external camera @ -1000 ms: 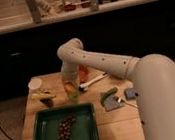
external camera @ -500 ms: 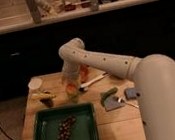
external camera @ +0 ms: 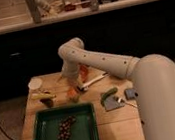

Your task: Place apple in plastic cup

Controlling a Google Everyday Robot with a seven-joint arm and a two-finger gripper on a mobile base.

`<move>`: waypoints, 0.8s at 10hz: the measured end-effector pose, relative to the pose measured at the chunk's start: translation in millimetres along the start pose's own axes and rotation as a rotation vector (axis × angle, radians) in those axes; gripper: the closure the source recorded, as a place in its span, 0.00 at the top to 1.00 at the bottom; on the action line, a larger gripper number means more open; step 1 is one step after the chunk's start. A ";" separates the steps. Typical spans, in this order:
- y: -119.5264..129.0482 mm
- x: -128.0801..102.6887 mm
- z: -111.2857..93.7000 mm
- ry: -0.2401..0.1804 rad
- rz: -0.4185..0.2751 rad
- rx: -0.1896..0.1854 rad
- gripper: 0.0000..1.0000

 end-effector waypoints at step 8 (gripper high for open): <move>1.0 5.0 4.1 -0.012 0.000 -0.015 0.80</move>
